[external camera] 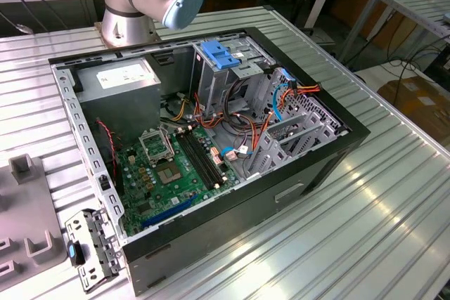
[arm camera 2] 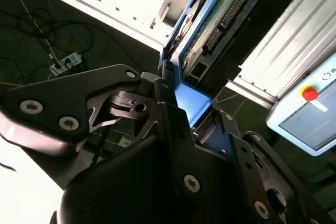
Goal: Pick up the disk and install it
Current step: 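Pick up the disk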
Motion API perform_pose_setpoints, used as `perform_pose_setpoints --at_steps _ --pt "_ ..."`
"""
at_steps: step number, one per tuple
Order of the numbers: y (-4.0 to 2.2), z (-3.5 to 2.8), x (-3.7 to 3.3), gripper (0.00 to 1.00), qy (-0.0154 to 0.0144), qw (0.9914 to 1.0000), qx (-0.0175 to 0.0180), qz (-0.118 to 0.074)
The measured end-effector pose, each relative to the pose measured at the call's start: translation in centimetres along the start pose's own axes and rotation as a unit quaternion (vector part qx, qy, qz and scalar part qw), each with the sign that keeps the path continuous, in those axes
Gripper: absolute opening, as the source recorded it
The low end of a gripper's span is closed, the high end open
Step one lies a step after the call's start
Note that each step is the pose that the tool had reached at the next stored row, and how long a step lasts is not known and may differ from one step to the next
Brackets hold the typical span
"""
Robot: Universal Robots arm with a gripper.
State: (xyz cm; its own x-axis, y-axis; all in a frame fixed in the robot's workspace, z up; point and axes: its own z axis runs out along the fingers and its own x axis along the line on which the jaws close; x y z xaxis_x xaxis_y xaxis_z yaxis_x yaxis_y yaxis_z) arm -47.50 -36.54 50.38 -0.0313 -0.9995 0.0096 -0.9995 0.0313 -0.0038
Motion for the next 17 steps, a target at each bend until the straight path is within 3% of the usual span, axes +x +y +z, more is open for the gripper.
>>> perform_pose_setpoints --at_steps 3,9,17 --pt "0.0 -0.65 0.01 0.37 0.0 1.0 0.0 0.0" --pt "-0.02 -0.7 0.0 0.37 -0.0001 1.0 0.0001 0.0" --pt "-1.11 -0.7 -0.03 0.37 0.0 1.0 0.0 0.0"
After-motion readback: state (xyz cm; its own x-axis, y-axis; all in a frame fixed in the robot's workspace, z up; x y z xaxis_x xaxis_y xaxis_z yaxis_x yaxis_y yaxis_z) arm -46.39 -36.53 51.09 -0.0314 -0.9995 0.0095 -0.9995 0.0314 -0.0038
